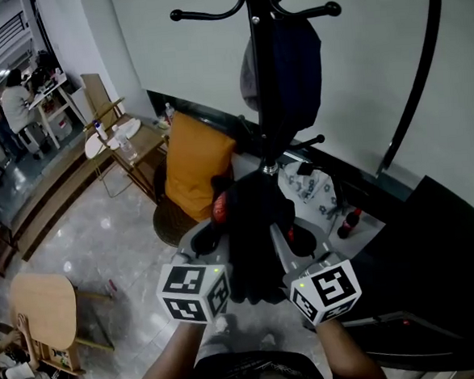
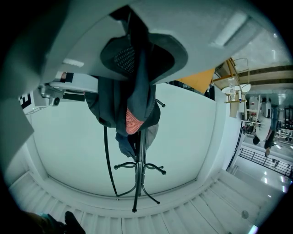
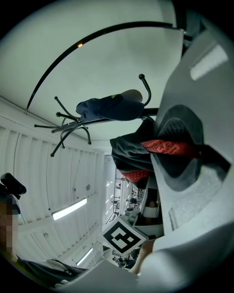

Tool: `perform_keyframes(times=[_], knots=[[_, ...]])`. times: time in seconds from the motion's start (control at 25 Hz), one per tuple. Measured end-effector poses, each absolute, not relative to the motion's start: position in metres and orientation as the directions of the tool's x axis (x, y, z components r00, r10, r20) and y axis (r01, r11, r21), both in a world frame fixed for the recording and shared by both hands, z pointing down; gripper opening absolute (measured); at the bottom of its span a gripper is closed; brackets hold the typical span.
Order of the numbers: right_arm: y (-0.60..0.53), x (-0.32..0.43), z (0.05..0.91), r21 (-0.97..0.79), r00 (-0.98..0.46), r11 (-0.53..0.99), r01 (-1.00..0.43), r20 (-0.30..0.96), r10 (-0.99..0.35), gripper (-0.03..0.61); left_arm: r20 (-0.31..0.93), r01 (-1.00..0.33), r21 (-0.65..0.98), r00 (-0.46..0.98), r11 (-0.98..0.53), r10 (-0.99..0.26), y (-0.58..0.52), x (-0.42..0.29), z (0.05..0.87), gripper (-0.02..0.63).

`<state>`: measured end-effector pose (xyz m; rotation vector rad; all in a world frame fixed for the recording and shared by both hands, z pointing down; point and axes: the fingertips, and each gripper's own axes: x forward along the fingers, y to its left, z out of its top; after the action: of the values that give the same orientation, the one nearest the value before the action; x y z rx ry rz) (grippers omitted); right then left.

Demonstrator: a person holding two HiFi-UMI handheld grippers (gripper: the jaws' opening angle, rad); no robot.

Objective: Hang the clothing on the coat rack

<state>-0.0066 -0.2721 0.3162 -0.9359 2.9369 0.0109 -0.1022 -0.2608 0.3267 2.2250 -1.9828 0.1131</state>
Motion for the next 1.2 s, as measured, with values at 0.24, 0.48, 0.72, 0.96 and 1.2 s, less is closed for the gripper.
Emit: perform_keyframes(times=[0.24, 0.48, 0.72, 0.96, 1.2], knots=[[-0.286, -0.013, 0.320, -0.007, -0.784, 0.785, -0.619, -0.042, -0.619, 0.015, 0.163, -0.984, 0.080, 0.172, -0.160, -0.972, -0.279, -0.109, 0.331, 0.032], [-0.299, -0.023, 0.323, 0.001, -0.740, 0.740, -0.673, -0.026, -0.673, 0.015, 0.165, -0.968, 0.099, 0.244, -0.230, -0.956, -0.301, -0.116, 0.336, 0.032], [-0.311, -0.031, 0.322, 0.001, -0.693, 0.693, -0.721, -0.015, -0.721, 0.015, 0.167, -0.949, 0.115, 0.311, -0.295, -0.936, -0.321, -0.123, 0.336, 0.031], [-0.319, -0.037, 0.329, -0.001, -0.653, 0.653, -0.757, 0.003, -0.757, 0.015, 0.172, -0.931, 0.127, 0.361, -0.343, -0.916, -0.335, -0.126, 0.342, 0.032], [-0.325, -0.043, 0.334, -0.009, -0.623, 0.623, -0.782, 0.014, -0.782, 0.015, 0.176, -0.917, 0.131, 0.396, -0.377, -0.901, -0.343, -0.129, 0.345, 0.032]])
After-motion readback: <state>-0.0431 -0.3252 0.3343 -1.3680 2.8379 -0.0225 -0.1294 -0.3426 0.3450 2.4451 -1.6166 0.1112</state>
